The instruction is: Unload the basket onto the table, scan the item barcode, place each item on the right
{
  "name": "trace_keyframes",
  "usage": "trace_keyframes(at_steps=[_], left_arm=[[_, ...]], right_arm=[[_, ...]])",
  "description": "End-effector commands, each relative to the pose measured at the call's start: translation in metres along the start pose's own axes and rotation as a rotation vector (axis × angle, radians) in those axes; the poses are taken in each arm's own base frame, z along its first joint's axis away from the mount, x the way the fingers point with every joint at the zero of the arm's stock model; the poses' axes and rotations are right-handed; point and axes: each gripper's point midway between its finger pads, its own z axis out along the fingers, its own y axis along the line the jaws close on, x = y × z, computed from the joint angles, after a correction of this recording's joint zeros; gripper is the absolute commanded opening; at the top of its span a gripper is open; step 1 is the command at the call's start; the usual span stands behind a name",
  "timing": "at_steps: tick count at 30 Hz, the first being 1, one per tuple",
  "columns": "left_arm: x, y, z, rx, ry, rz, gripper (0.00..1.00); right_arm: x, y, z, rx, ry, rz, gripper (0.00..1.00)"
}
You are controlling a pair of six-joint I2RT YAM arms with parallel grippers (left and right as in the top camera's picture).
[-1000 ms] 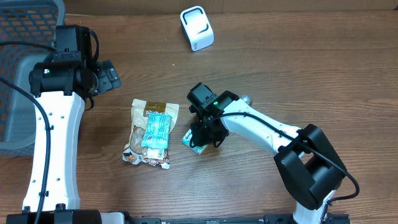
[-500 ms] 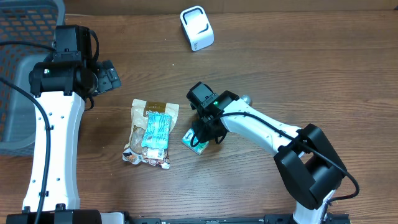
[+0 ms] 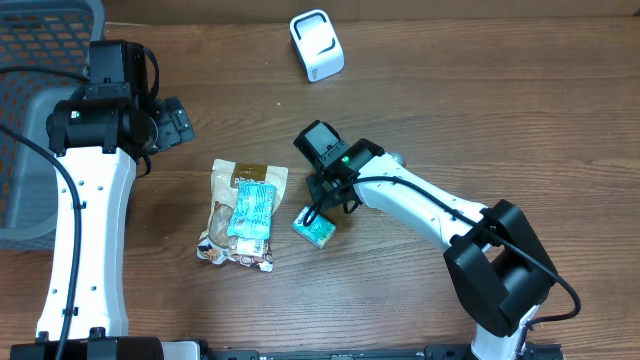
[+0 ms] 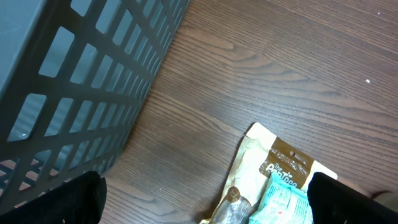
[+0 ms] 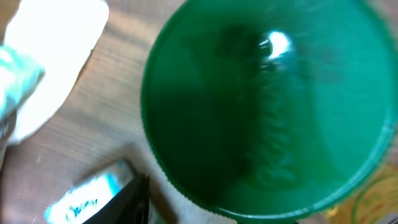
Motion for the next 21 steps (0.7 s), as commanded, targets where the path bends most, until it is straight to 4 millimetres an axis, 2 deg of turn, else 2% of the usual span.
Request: trace_keyframes(at_steps=[1,3,6,9,14,17,21], left_arm=[[-0.004,0.003,-0.004,-0.009,-0.018,0.007,1.0],[-0.004,0.003,-0.004,-0.009,-0.018,0.007,0.99],[-0.004,0.003,-0.004,-0.009,-0.018,0.007,0.99],[-0.004,0.003,-0.004,-0.009,-0.018,0.007,1.0],[-0.004,0.003,-0.004,-0.009,-0.018,0.007,0.99],[-0.004,0.003,-0.004,-0.009,-0.018,0.007,1.0],[-0.004,0.003,-0.004,-0.009,-0.018,0.007,0.99]], right_arm=[[-0.026,-0.006,-0.011,0.041,-0.101,0.03,0.41],[-0.031,-0.004,-0.011,0.032,-0.12,0.041,0.43],[-0.025,0.001,-0.011,-0.003,-0.087,0.037,0.45],[0.0,0.021,-0.012,-0.122,0.031,0.028,0.45],[0.031,0.029,-0.016,-0.183,0.168,0.03,0.41],[0.036,0.036,-0.018,-0.231,0.196,0.029,0.4],[0.037,0.037,-0.018,-0.236,0.199,0.026,0.4]])
